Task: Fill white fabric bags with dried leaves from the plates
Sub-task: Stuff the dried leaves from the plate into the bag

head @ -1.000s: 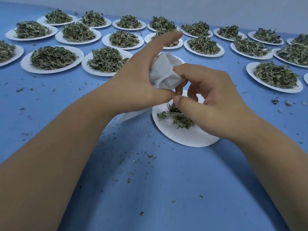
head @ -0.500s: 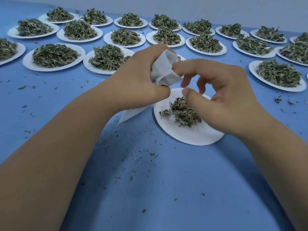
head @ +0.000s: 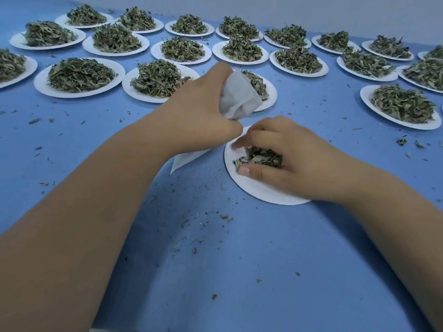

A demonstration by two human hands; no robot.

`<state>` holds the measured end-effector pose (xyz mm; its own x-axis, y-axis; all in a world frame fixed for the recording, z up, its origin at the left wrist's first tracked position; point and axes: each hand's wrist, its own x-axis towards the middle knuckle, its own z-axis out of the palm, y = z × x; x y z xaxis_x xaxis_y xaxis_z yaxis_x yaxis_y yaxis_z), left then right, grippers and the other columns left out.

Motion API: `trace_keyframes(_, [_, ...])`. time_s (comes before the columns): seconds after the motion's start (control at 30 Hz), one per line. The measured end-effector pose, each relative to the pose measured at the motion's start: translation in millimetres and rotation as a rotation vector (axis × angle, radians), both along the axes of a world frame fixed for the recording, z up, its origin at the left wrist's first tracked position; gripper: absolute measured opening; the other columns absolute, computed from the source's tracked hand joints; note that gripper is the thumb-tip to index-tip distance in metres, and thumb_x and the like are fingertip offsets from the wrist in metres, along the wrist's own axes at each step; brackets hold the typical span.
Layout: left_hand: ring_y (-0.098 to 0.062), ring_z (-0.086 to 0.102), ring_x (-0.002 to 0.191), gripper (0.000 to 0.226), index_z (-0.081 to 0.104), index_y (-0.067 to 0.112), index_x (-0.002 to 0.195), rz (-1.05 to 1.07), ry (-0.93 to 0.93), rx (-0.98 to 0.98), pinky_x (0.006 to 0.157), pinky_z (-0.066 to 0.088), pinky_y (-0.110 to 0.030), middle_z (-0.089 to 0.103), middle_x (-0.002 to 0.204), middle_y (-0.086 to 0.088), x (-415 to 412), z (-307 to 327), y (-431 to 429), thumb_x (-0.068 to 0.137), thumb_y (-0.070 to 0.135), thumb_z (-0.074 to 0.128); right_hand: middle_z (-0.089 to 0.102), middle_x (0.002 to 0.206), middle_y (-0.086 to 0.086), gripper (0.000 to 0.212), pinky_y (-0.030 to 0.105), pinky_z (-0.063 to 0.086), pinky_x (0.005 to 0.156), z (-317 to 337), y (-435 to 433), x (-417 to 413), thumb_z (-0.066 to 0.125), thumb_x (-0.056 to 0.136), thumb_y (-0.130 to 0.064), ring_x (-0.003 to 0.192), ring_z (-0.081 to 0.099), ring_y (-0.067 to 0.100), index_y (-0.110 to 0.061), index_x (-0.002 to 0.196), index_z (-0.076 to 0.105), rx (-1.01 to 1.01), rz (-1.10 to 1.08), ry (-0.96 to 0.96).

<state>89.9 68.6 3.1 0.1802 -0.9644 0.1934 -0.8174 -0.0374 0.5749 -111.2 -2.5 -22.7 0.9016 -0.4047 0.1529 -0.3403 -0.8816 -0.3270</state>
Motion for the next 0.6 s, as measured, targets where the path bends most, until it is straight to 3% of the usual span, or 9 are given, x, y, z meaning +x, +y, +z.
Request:
trace_keyframes(0.1, [-0.018, 0.057, 0.082, 0.042, 0.050, 0.021, 0.112, -0.017, -0.053, 0.122, 0.062, 0.043, -0.035, 0.058, 0.096, 0.001, 4, -1, 0, 0.078, 0.030, 0.072, 0.064, 0.108, -0.009, 0.021, 0.028, 0.044, 0.092, -3, -2, 2, 0.067, 0.095, -0.040, 0.106, 0.056, 0.014, -0.028, 0.111, 0.074, -0.028, 0.011, -0.072])
trace_keyframes(0.2, [-0.020, 0.051, 0.075, 0.033, 0.050, 0.018, 0.101, -0.035, -0.076, 0.154, 0.056, 0.035, -0.034, 0.054, 0.091, -0.001, 3, -2, 0, 0.077, 0.028, 0.071, 0.068, 0.101, -0.010, 0.011, 0.027, 0.045, 0.088, -3, -2, 1, 0.071, 0.093, -0.031, 0.101, 0.059, 0.013, -0.024, 0.101, 0.075, -0.058, -0.002, -0.112])
trace_keyframes(0.27, [-0.016, 0.049, 0.073, 0.033, 0.049, 0.016, 0.100, -0.030, -0.087, 0.126, 0.056, 0.032, -0.033, 0.053, 0.090, -0.001, 2, -3, -1, 0.077, 0.030, 0.068, 0.066, 0.108, -0.011, 0.022, 0.026, 0.043, 0.092, 2, -4, -4, 0.073, 0.090, -0.038, 0.107, 0.055, 0.014, -0.026, 0.108, 0.073, -0.082, -0.017, -0.113])
trace_keyframes(0.3, [-0.016, 0.050, 0.075, 0.036, 0.050, 0.016, 0.103, -0.027, -0.081, 0.111, 0.057, 0.035, -0.033, 0.054, 0.092, -0.001, 1, -3, -1, 0.075, 0.033, 0.067, 0.062, 0.118, -0.011, 0.037, 0.027, 0.041, 0.097, 4, -7, -8, 0.071, 0.087, -0.050, 0.113, 0.050, 0.014, -0.030, 0.118, 0.069, -0.093, -0.036, -0.070])
trace_keyframes(0.4, [-0.016, 0.047, 0.072, 0.030, 0.046, 0.021, 0.096, -0.005, -0.082, 0.055, 0.055, 0.033, -0.033, 0.051, 0.088, -0.001, 2, -3, -2, 0.076, 0.031, 0.065, 0.040, 0.145, -0.012, 0.080, 0.035, 0.032, 0.110, 12, -13, -20, 0.050, 0.079, -0.086, 0.130, 0.034, 0.014, -0.048, 0.148, 0.038, -0.063, -0.096, 0.203])
trace_keyframes(0.47, [-0.015, 0.042, 0.066, 0.030, 0.037, 0.024, 0.084, 0.020, -0.102, 0.020, 0.054, 0.026, -0.032, 0.047, 0.081, 0.000, 3, -4, -2, 0.080, 0.024, 0.067, 0.038, 0.143, -0.011, 0.082, 0.035, 0.032, 0.109, 11, -14, -23, 0.043, 0.077, -0.087, 0.128, 0.033, 0.015, -0.050, 0.150, 0.034, -0.066, -0.080, 0.278])
trace_keyframes(0.6, [-0.015, 0.042, 0.065, 0.033, 0.033, 0.026, 0.078, 0.025, -0.114, -0.012, 0.053, 0.026, -0.032, 0.047, 0.078, 0.000, 2, -5, -3, 0.079, 0.024, 0.066, 0.040, 0.127, -0.013, 0.067, 0.029, 0.035, 0.097, 10, -7, -16, 0.042, 0.080, -0.081, 0.119, 0.038, 0.011, -0.053, 0.141, 0.046, -0.025, -0.061, 0.224])
